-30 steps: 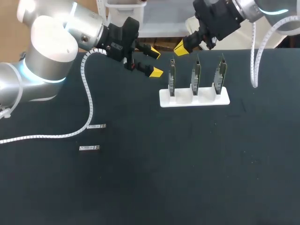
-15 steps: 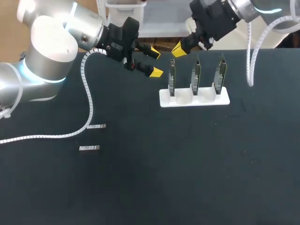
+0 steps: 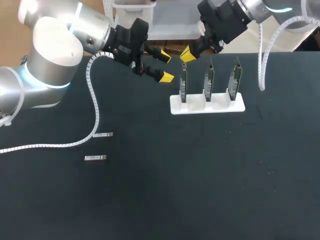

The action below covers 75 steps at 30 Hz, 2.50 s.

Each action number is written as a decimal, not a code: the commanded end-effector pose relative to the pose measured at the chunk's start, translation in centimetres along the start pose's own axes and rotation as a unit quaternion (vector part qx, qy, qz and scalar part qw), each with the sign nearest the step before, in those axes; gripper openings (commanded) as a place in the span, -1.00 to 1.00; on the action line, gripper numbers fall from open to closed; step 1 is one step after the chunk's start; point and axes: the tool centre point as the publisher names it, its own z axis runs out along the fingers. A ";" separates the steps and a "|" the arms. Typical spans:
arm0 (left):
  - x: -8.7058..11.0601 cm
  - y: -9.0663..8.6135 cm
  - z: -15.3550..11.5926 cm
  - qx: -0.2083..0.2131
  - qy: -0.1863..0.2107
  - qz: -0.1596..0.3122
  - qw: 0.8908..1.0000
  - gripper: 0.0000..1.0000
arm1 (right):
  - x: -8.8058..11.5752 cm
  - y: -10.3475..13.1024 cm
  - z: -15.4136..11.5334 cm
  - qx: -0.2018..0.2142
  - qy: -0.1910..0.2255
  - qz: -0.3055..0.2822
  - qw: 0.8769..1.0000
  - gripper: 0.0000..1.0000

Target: Pick up the optical module with the left hand, and insert it into the network port with the right hand.

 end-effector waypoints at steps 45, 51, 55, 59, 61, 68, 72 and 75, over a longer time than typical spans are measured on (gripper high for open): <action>-0.1 0.1 0.0 0.001 0.002 -0.001 1.000 1.00 | 0.7 -0.2 0.8 -0.002 0.001 0.021 1.000 -1.00; -0.1 0.1 0.0 0.001 0.002 -0.001 1.000 1.00 | 0.0 -0.2 0.1 0.004 -0.014 0.023 1.000 -1.00; -0.1 0.1 0.0 0.001 0.002 -0.001 1.000 1.00 | -0.6 -0.2 -0.6 0.004 -0.029 0.025 0.999 -1.00; -0.1 0.1 0.0 0.001 0.002 -0.001 1.000 1.00 | -0.9 -0.2 -1.5 0.010 -0.043 0.027 0.999 -1.00; -0.1 0.1 0.0 0.001 0.002 -0.001 1.000 1.00 | -0.6 0.0 -2.1 0.024 -0.032 0.009 0.999 -1.00; -0.1 0.1 0.0 0.001 0.002 -0.001 1.000 1.00 | 1.2 0.6 -4.3 0.021 -0.016 0.004 1.000 -1.00; -0.1 0.1 0.0 0.001 0.002 -0.001 1.000 1.00 | 2.4 0.9 -5.7 0.022 -0.009 0.010 1.000 -1.00; -0.1 0.1 0.0 0.001 0.002 -0.001 1.000 1.00 | 3.2 1.1 -6.5 0.020 -0.012 0.022 0.999 -1.00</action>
